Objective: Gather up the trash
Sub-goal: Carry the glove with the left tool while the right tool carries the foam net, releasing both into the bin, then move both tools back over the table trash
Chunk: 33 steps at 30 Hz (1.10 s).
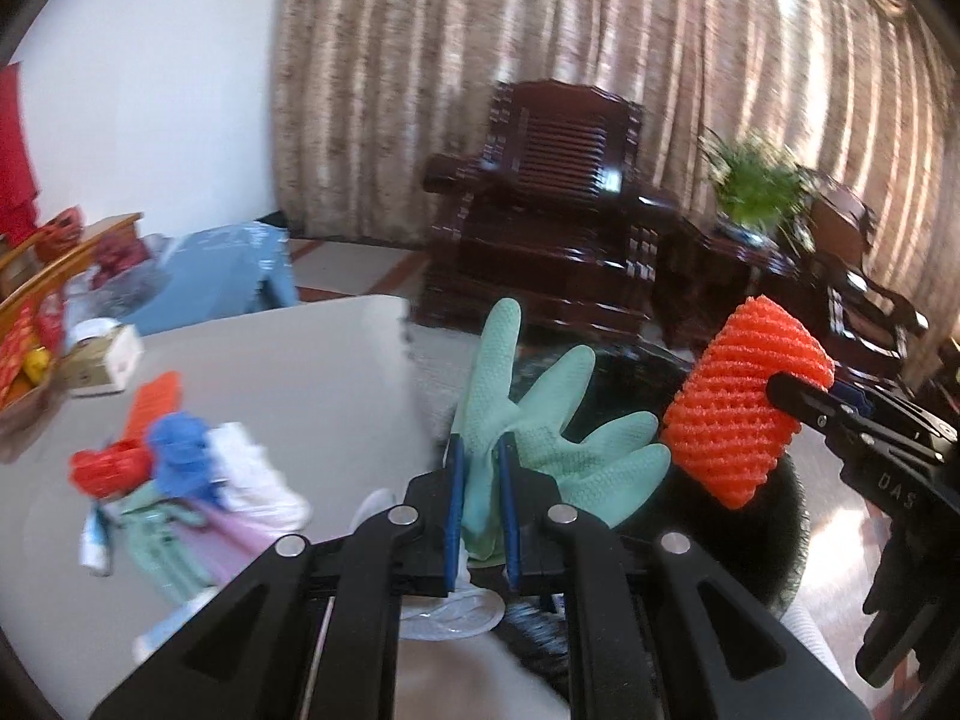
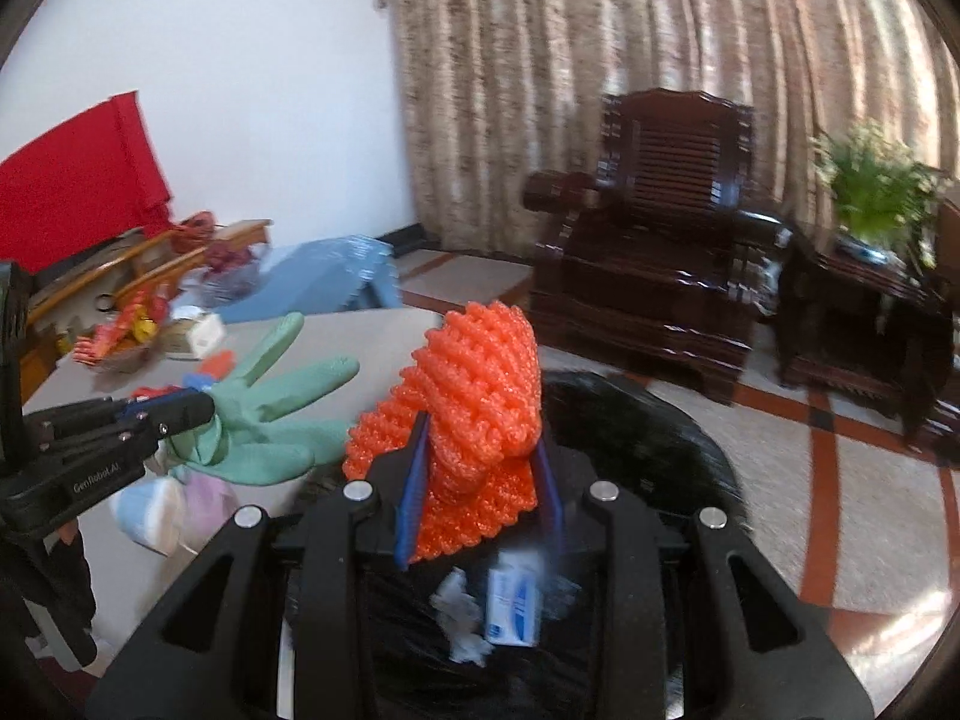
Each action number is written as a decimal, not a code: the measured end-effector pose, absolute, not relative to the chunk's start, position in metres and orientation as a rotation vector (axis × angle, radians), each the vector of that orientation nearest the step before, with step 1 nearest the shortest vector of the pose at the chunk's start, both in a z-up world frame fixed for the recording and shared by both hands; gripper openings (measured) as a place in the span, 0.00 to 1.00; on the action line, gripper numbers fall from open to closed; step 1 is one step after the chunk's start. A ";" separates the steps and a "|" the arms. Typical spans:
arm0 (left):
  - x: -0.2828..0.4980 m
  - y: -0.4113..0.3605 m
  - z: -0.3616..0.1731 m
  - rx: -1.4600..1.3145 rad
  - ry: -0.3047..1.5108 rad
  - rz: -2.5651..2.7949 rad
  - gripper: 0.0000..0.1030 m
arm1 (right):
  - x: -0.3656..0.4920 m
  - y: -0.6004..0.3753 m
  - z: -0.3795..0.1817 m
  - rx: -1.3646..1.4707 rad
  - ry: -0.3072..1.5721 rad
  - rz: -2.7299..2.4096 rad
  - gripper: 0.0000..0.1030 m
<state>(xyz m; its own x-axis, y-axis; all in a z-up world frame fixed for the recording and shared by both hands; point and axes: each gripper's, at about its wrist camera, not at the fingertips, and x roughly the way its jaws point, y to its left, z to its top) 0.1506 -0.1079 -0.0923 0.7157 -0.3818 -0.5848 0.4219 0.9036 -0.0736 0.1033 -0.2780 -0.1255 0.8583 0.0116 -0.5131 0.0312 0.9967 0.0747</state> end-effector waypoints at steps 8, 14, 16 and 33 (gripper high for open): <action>0.162 -0.178 -0.117 0.111 0.665 -0.534 0.11 | 0.096 -0.320 -0.159 0.106 0.587 -0.115 0.31; 0.174 -0.203 -0.137 0.101 0.729 -0.591 0.14 | 0.100 -0.333 -0.178 0.120 0.630 -0.142 0.39; 0.177 -0.206 -0.141 0.098 0.745 -0.607 0.22 | 0.100 -0.336 -0.184 0.123 0.647 -0.149 0.46; 0.158 -0.118 -0.101 0.070 0.641 -0.473 0.80 | 0.107 -0.291 -0.153 0.184 0.589 -0.059 0.95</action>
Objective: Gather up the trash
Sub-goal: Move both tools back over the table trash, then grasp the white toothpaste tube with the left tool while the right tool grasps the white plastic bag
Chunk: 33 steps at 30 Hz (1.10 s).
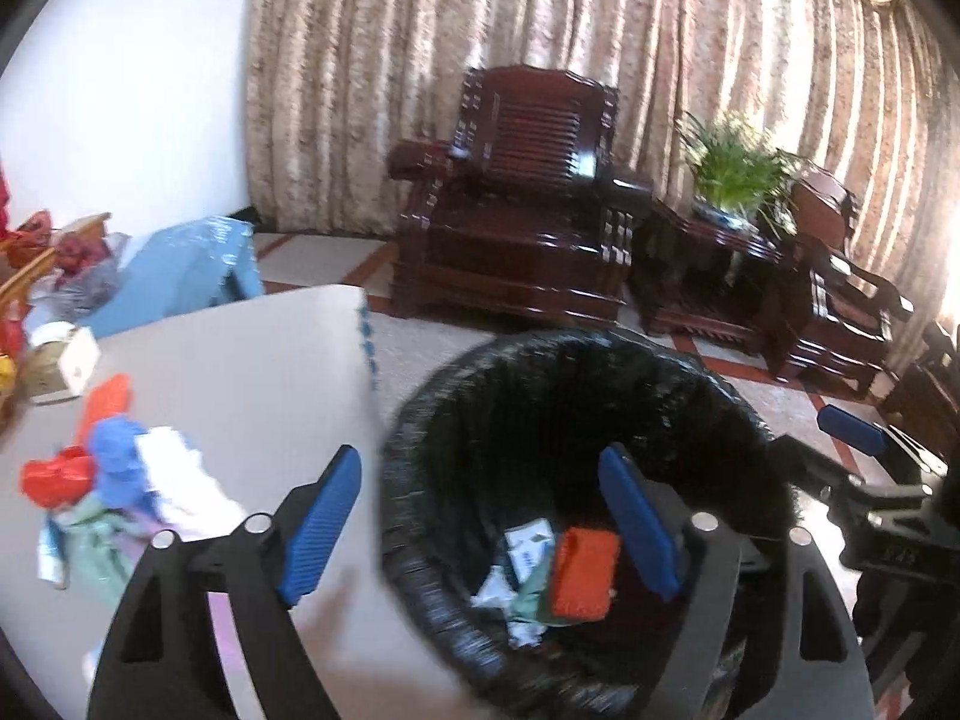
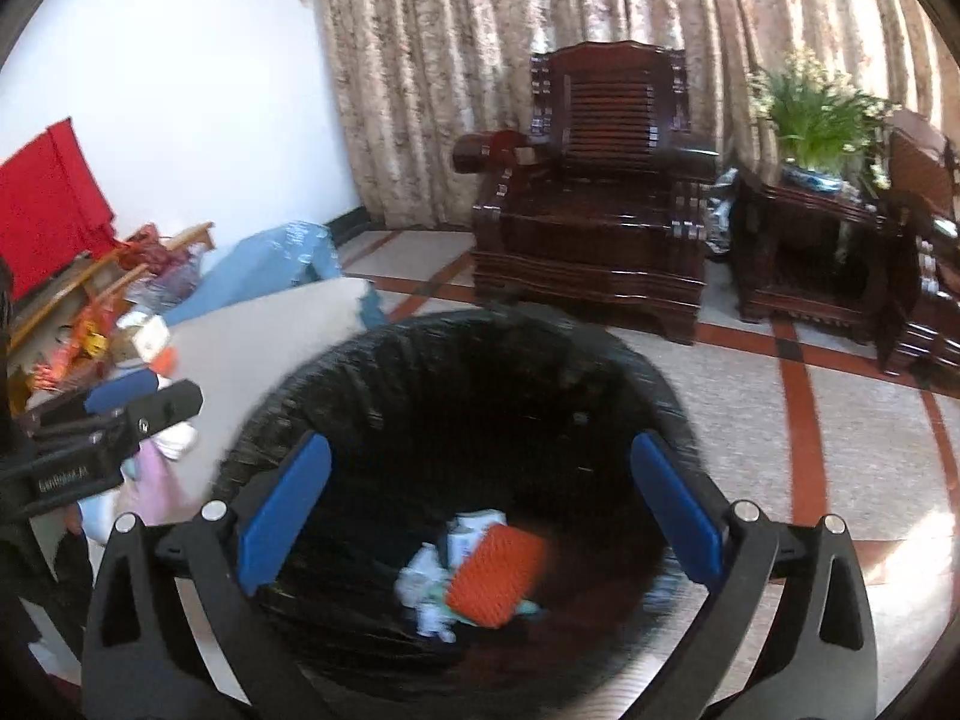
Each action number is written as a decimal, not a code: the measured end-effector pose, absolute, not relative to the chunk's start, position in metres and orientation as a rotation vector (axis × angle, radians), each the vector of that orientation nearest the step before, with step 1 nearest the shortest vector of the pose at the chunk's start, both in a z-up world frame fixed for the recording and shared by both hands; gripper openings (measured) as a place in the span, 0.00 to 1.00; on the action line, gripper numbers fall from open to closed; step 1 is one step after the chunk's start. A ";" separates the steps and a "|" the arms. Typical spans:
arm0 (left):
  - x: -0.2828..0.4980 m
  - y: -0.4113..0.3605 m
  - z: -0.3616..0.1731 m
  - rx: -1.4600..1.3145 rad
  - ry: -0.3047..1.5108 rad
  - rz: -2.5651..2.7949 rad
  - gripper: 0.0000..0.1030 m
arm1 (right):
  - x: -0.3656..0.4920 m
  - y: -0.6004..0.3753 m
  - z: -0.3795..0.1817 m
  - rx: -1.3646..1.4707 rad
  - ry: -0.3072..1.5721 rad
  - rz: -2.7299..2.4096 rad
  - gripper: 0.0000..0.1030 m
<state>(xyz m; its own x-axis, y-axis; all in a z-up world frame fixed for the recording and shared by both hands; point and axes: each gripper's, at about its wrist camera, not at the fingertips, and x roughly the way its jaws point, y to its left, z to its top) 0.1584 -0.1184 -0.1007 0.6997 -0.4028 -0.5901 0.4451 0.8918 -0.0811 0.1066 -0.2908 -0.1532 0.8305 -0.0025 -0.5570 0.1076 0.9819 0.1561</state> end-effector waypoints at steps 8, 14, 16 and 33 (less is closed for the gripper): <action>0.142 -0.034 -0.090 0.057 0.588 -0.297 0.82 | 0.135 -0.217 -0.130 0.139 0.556 0.106 0.95; 0.137 0.040 -0.093 0.025 0.574 -0.124 0.82 | 0.158 -0.151 -0.126 0.072 0.537 0.219 0.95; 0.138 0.062 -0.095 0.012 0.569 -0.070 0.82 | 0.164 -0.132 -0.127 0.061 0.533 0.255 0.95; 0.184 0.161 -0.168 -0.022 0.716 0.114 0.81 | 0.229 -0.037 -0.176 0.018 0.637 0.352 0.88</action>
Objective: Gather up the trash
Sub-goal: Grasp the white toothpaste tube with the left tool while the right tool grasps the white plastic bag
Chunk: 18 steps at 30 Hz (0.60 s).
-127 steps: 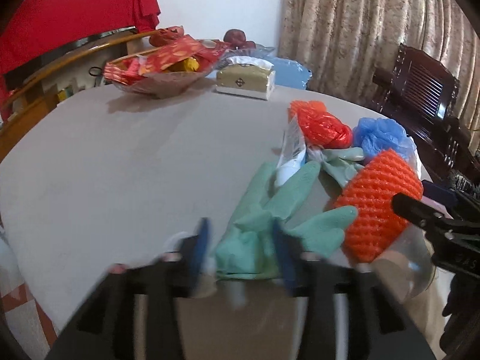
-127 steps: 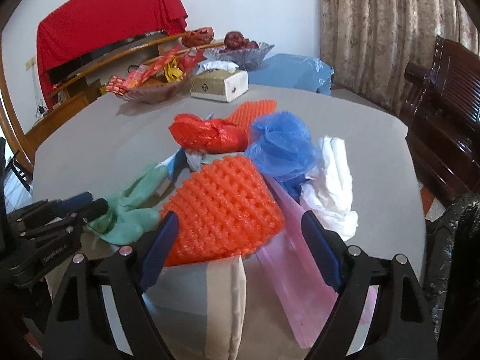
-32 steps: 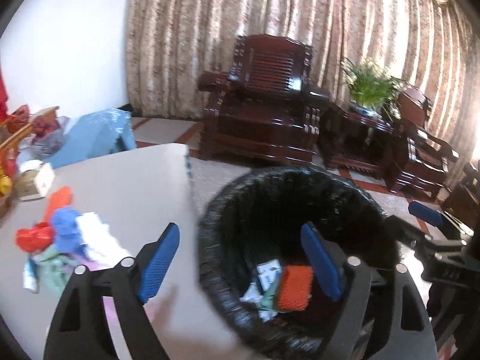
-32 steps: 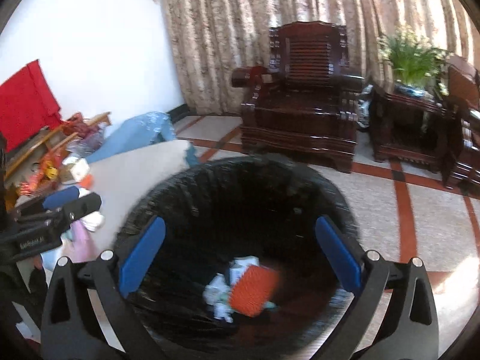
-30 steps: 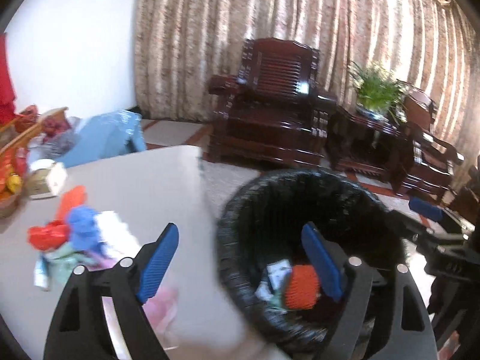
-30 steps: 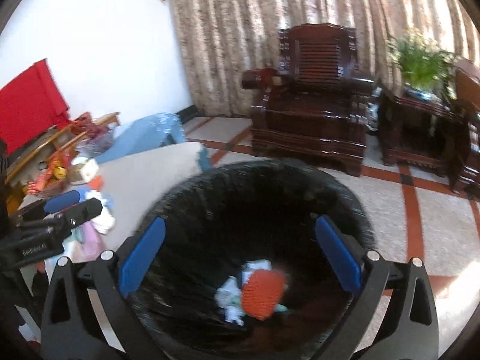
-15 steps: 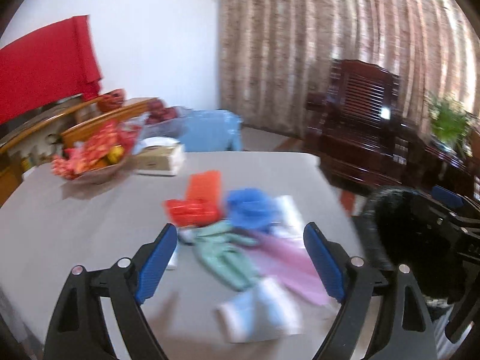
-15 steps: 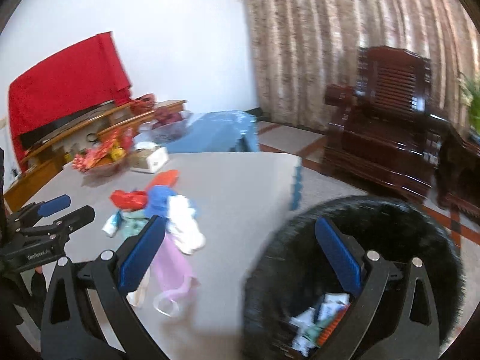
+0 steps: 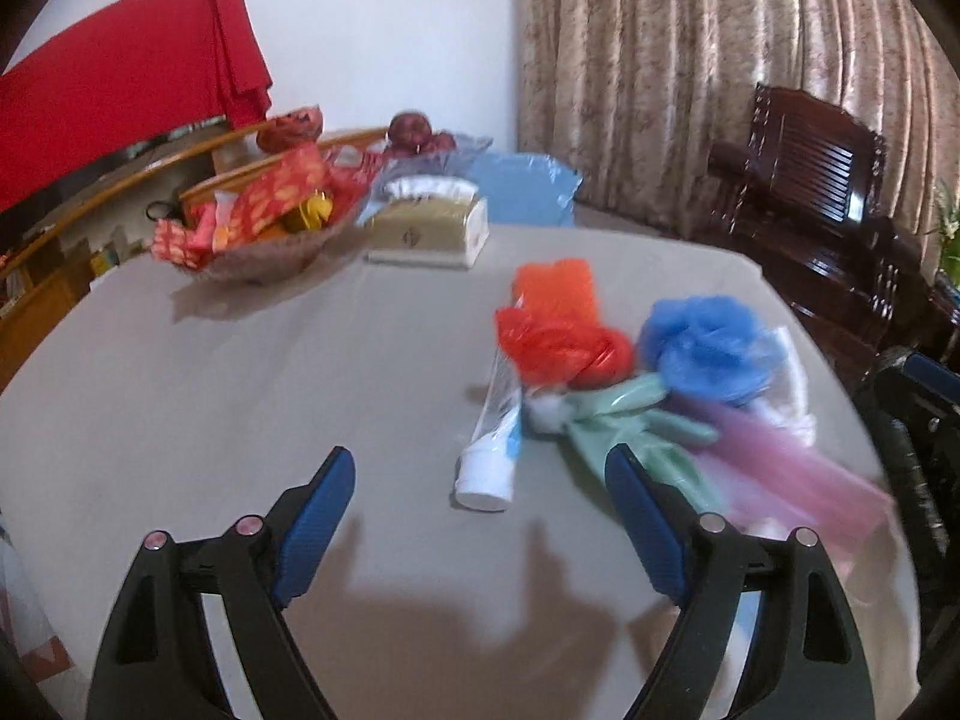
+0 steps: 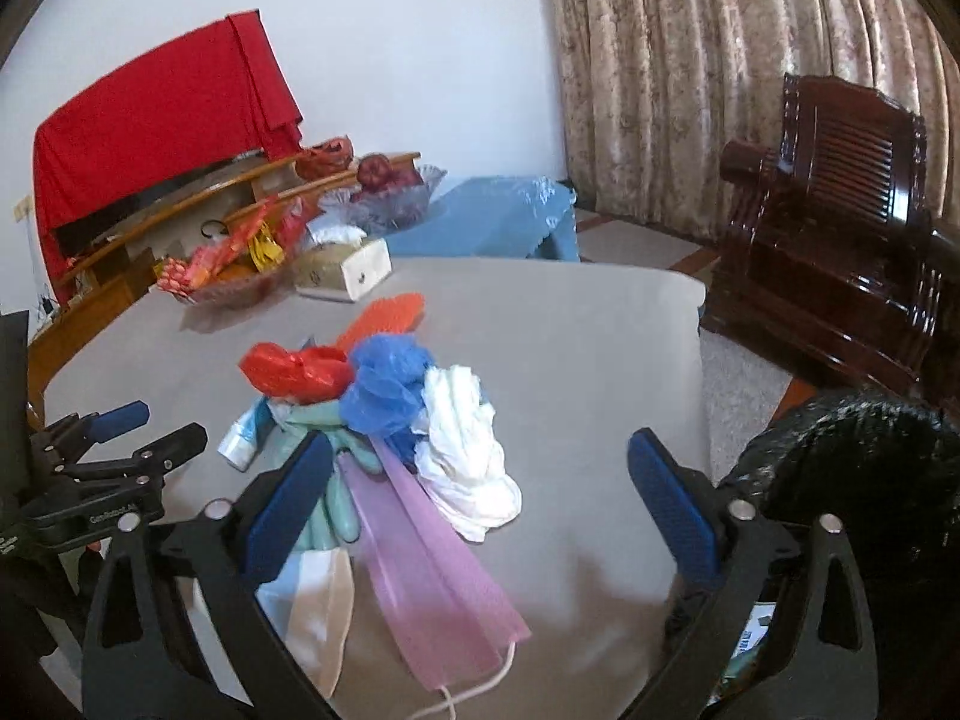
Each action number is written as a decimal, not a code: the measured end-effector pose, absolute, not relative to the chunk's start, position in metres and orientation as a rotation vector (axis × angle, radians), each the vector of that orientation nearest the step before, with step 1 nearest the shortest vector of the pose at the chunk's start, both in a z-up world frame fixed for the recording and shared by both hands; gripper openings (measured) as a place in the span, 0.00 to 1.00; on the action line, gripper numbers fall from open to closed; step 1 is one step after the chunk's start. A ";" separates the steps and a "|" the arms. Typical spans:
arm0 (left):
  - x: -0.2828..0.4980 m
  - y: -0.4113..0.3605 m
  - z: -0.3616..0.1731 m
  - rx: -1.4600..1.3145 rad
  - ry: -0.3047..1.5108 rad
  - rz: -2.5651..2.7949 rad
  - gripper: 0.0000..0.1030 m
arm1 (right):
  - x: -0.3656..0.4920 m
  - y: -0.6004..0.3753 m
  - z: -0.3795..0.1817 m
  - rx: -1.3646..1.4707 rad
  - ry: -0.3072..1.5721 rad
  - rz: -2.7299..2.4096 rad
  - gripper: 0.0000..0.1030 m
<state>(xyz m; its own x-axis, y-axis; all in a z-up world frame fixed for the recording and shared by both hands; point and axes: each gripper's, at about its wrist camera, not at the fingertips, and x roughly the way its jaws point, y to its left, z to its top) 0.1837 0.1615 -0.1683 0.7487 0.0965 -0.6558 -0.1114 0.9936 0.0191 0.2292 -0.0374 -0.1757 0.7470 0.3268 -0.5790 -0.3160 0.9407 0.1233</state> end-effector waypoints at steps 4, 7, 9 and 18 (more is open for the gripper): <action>0.199 0.165 -0.184 -0.029 0.755 0.114 0.79 | 0.244 -0.037 -0.190 0.006 0.684 0.344 0.78; 0.211 0.165 -0.193 -0.031 0.784 0.115 0.75 | 0.252 -0.035 -0.198 0.002 0.711 0.360 0.72; 0.218 0.165 -0.197 -0.029 0.798 0.115 0.72 | 0.256 -0.032 -0.203 0.000 0.723 0.370 0.70; 0.240 0.168 -0.215 -0.060 0.887 0.089 0.52 | 0.281 -0.020 -0.223 0.008 0.811 0.413 0.58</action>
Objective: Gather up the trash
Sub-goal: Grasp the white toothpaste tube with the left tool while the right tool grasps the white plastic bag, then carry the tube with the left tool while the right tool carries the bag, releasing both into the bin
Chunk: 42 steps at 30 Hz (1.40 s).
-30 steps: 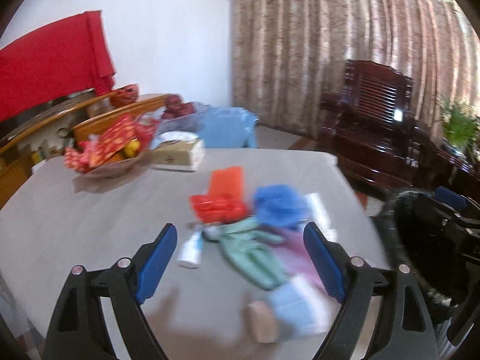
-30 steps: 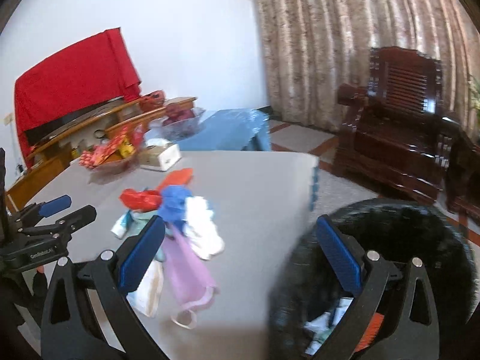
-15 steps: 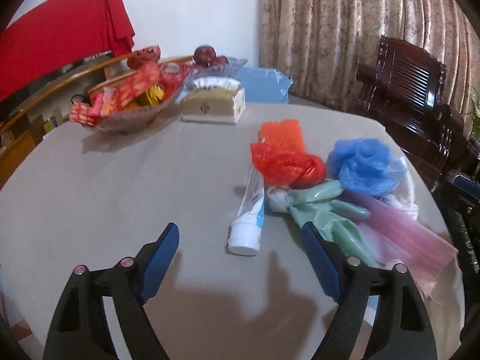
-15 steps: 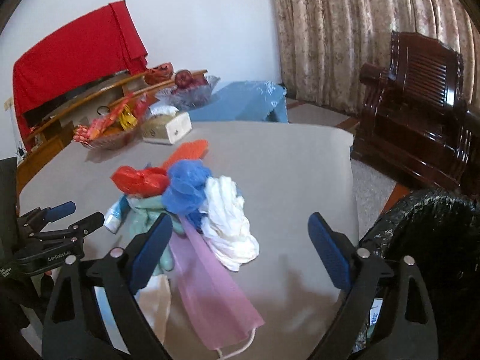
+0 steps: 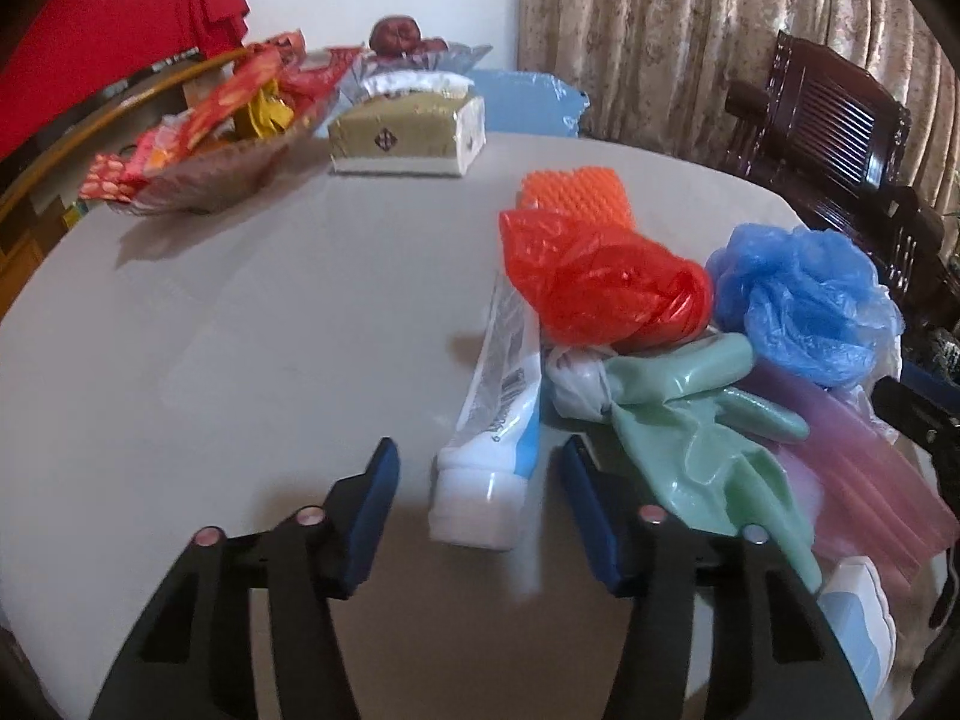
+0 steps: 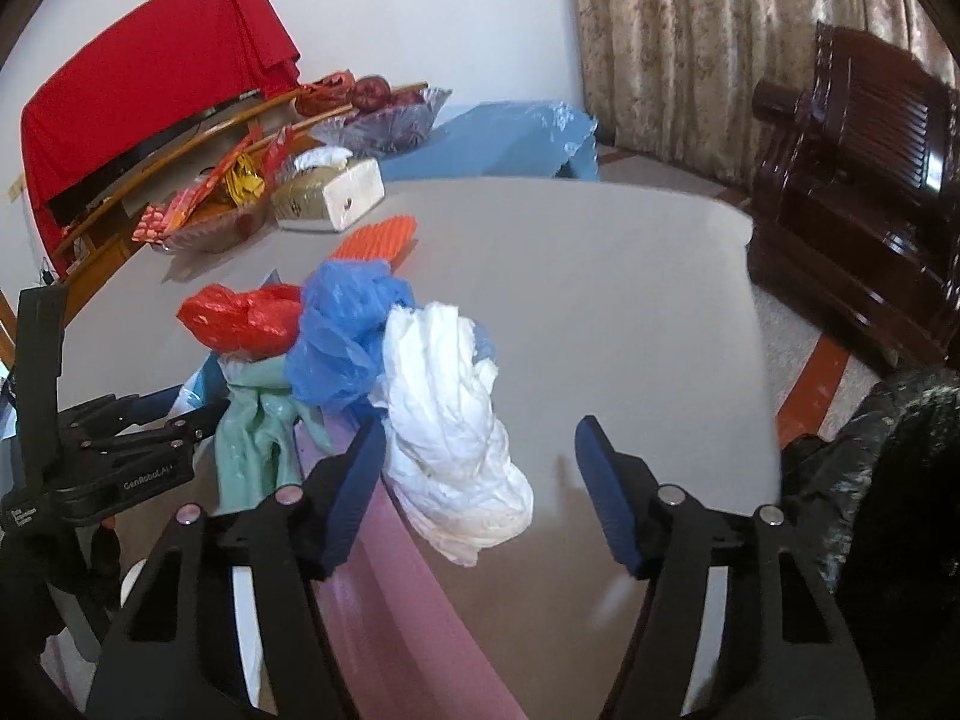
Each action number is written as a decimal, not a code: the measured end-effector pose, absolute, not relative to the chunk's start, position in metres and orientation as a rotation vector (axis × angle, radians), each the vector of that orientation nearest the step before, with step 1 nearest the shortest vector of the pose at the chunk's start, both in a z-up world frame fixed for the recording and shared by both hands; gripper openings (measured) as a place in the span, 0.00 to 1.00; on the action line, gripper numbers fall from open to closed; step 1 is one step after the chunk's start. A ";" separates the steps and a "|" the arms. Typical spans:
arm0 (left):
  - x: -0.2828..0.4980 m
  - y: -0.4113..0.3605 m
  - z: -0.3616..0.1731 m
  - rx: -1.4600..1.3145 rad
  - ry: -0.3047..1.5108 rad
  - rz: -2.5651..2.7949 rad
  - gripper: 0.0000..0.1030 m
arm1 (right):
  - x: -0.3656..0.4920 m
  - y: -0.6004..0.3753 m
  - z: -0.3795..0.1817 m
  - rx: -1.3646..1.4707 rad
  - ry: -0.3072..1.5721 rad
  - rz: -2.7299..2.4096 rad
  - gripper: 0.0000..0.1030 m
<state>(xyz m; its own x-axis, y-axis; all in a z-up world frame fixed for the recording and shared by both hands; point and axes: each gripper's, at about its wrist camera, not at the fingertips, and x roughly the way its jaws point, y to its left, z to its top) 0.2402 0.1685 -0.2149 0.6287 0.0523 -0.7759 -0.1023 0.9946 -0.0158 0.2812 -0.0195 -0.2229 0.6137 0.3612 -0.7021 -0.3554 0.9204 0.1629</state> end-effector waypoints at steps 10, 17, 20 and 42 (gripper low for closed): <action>0.230 0.172 -0.208 -0.100 0.865 0.082 0.29 | 0.274 -0.018 -0.214 0.009 0.808 0.480 0.25; 0.198 0.173 -0.183 -0.123 0.814 0.081 0.29 | 0.258 -0.034 -0.182 0.012 0.736 0.457 0.25; 0.186 0.172 -0.170 -0.131 0.790 0.078 0.29 | 0.250 -0.040 -0.170 0.028 0.713 0.458 0.25; 0.140 0.087 -0.083 -0.086 0.627 -0.107 0.29 | 0.174 -0.102 -0.089 0.082 0.511 0.421 0.25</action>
